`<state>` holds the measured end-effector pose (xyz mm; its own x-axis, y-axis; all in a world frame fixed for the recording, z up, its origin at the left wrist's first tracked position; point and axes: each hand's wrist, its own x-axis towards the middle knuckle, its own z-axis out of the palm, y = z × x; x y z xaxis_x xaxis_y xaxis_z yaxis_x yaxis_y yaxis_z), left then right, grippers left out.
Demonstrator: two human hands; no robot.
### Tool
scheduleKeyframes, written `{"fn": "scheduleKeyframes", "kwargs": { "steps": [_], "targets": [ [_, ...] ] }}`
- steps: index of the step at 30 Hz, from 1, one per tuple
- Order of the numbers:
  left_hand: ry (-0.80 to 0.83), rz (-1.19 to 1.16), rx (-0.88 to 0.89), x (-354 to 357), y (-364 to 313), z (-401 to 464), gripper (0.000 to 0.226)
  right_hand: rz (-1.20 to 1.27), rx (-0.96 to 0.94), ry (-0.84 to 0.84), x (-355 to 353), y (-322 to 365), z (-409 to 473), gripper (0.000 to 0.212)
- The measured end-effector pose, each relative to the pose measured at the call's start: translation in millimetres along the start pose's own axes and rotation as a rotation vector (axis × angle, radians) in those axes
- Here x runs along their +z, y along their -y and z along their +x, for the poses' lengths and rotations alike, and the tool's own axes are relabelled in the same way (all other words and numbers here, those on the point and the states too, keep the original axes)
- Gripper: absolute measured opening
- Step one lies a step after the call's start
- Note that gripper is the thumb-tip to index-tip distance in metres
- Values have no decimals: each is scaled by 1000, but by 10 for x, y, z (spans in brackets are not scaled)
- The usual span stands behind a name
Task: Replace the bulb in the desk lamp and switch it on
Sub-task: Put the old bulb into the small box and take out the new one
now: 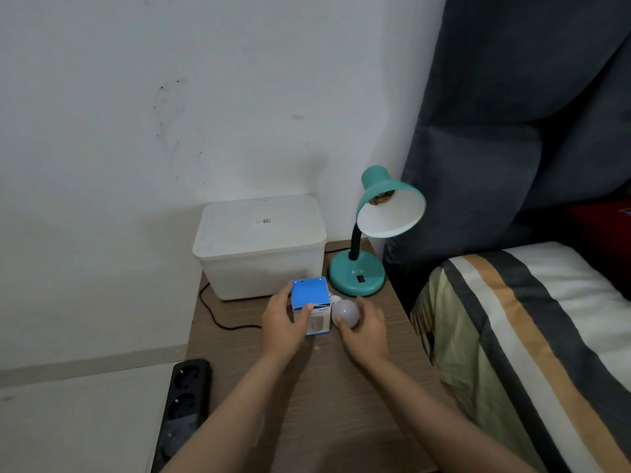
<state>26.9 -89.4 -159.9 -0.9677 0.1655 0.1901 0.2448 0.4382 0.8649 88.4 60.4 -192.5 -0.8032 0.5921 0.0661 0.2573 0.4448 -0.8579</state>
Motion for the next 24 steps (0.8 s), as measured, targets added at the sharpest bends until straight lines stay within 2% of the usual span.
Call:
{"fn": "scheduleKeyframes", "kwargs": {
  "steps": [4,7,14,19,24],
  "targets": [
    [-5,-28,-31,11,13,-22,56,7,-247,-115,-87,91,-64,40],
    [-30,-78,-50,37,-10,-47,49,55,-312,-97,-135,246,-87,30],
    [-21,-80,-90,30,-28,-59,42,128,-209,101,-74,478,-77,28],
    [2,-102,-57,-59,-15,-84,40,204,-144,135,-7,528,-66,29],
    [29,-114,-15,-145,-19,-79,51,302,-114,210,28,539,-65,50]
  ]
}}
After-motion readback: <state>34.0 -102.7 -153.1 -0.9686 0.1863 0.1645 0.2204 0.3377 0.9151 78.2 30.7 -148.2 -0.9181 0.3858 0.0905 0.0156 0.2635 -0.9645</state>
